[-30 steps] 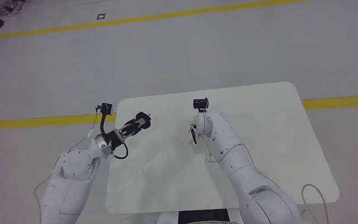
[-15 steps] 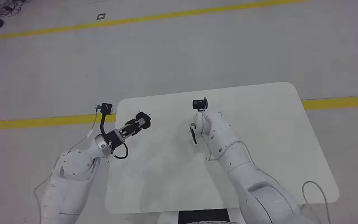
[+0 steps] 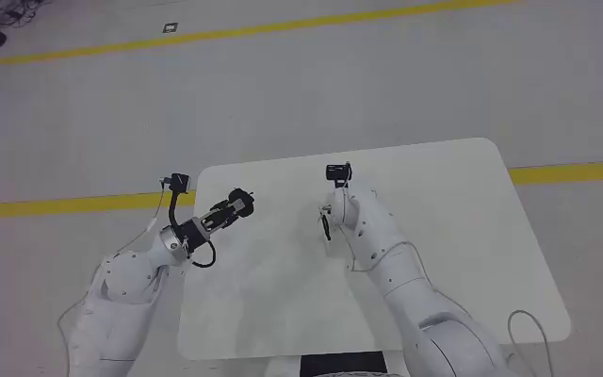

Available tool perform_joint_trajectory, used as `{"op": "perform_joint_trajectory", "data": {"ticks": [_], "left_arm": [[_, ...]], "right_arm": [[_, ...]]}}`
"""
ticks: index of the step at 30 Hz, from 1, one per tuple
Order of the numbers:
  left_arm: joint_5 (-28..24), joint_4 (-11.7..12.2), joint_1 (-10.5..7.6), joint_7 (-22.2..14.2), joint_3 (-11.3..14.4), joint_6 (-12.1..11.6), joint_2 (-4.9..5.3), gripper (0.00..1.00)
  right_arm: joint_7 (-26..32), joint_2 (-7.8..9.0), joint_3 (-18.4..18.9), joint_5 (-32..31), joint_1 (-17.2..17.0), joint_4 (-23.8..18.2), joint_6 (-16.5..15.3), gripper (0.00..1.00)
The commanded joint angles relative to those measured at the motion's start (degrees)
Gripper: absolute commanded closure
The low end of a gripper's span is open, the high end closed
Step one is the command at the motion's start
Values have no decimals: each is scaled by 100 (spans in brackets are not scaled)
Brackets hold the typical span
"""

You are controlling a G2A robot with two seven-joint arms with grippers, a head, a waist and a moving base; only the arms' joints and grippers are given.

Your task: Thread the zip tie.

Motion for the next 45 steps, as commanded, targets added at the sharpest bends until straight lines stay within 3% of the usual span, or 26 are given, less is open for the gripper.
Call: {"op": "perform_joint_trajectory", "data": {"ticks": [1,12,19,24,28,34,40,45], "left_arm": [[0,0,0,0,0,0,0,100],[0,0,0,0,0,0,0,100],[0,0,0,0,0,0,0,100],[0,0,0,0,0,0,0,100],[0,0,0,0,0,0,0,100],[0,0,0,0,0,0,0,100],[0,0,0,0,0,0,0,100],[0,0,0,0,0,0,0,100]], "right_arm": [[-17,7,11,0,-79,-141,0,100],[-157,91,-23,0,-699,-1500,0,100],[85,237,-159,0,-1260,-2852,0,100],[-254,344,-206,701,-1599,-3377,0,100],[-524,399,-242,1163,-1733,-3426,0,100],[-311,399,-186,1271,-1701,-3272,0,100],[457,328,358,1402,-1431,-2843,0,100],[423,298,572,1901,-1221,-2610,0,100]]}}
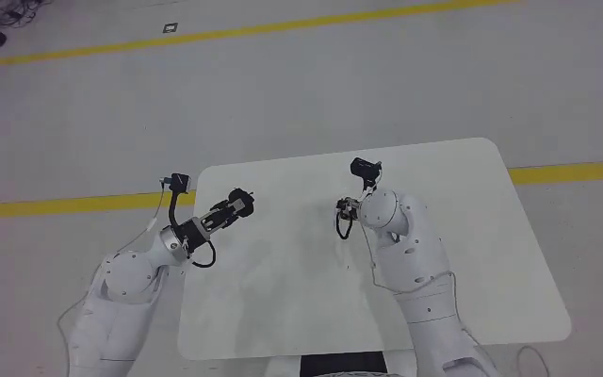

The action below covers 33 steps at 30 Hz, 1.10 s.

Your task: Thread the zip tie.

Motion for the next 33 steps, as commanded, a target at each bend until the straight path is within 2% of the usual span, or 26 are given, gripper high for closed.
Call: {"op": "perform_joint_trajectory", "data": {"ticks": [1,11,15,24,30,33], "left_arm": [[0,0,0,0,0,0,0,100],[0,0,0,0,0,0,0,100],[0,0,0,0,0,0,0,100],[0,0,0,0,0,0,0,100],[0,0,0,0,0,0,0,100],[0,0,0,0,0,0,0,100]], "right_arm": [[-105,-15,11,97,54,54,0,100],[4,-21,140,665,123,202,0,100],[-203,-14,108,799,91,126,0,100],[-1029,125,-275,1129,-458,-508,0,100],[-1573,197,-483,1275,-689,-789,0,100],[-1573,197,-483,1275,-689,-789,0,100]]}}
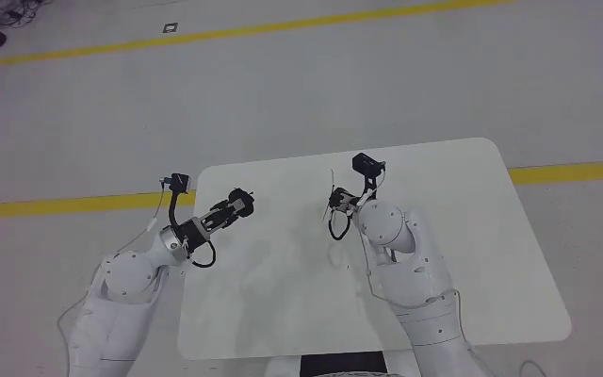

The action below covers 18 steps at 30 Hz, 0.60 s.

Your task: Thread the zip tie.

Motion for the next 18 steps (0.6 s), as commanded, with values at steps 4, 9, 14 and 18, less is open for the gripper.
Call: {"op": "perform_joint_trajectory", "data": {"ticks": [4,9,14,18], "left_arm": [[0,0,0,0,0,0,0,100],[0,0,0,0,0,0,0,100],[0,0,0,0,0,0,0,100],[0,0,0,0,0,0,0,100]], "right_arm": [[10,-1,4,-1,3,4,0,100],[10,-1,4,-1,3,4,0,100],[-418,72,3,148,-75,-31,-197,100],[-877,134,126,602,-313,-325,-657,100]]}}
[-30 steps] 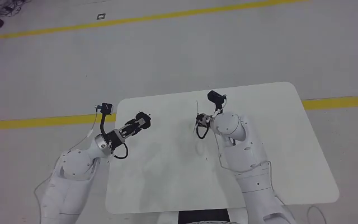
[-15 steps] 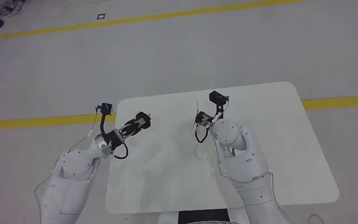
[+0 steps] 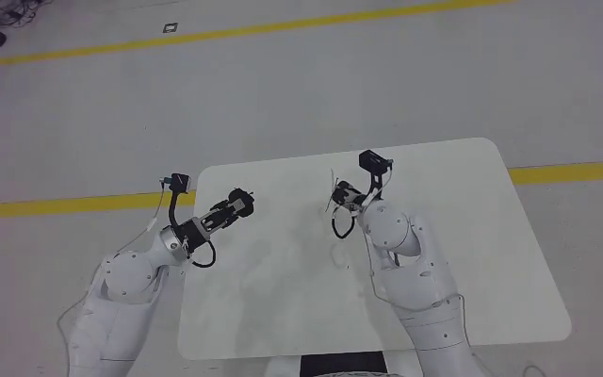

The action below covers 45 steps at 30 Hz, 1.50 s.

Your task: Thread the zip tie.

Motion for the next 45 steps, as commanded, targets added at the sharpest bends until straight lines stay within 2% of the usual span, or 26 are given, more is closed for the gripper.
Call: {"op": "perform_joint_trajectory", "data": {"ticks": [1,7,10,13,21,25,29,42,45], "left_arm": [[0,0,0,0,0,0,0,100],[0,0,0,0,0,0,0,100],[0,0,0,0,0,0,0,100],[0,0,0,0,0,0,0,100],[0,0,0,0,0,0,0,100],[0,0,0,0,0,0,0,100],[0,0,0,0,0,0,0,100],[0,0,0,0,0,0,0,100],[0,0,0,0,0,0,0,100]], "right_arm": [[-131,30,82,368,-119,-119,-338,100],[-180,140,506,1779,-457,-253,-1698,100],[-82,206,705,2304,-525,-220,-2211,100],[12,261,858,2697,-515,-156,-2461,100],[541,408,1021,3761,-316,134,-2948,100],[713,475,1080,4227,-195,309,-3033,100],[781,539,1090,4391,-126,398,-3133,100],[749,540,1090,4395,-126,385,-3139,100],[501,574,1100,4633,-132,121,-3382,100]]}}
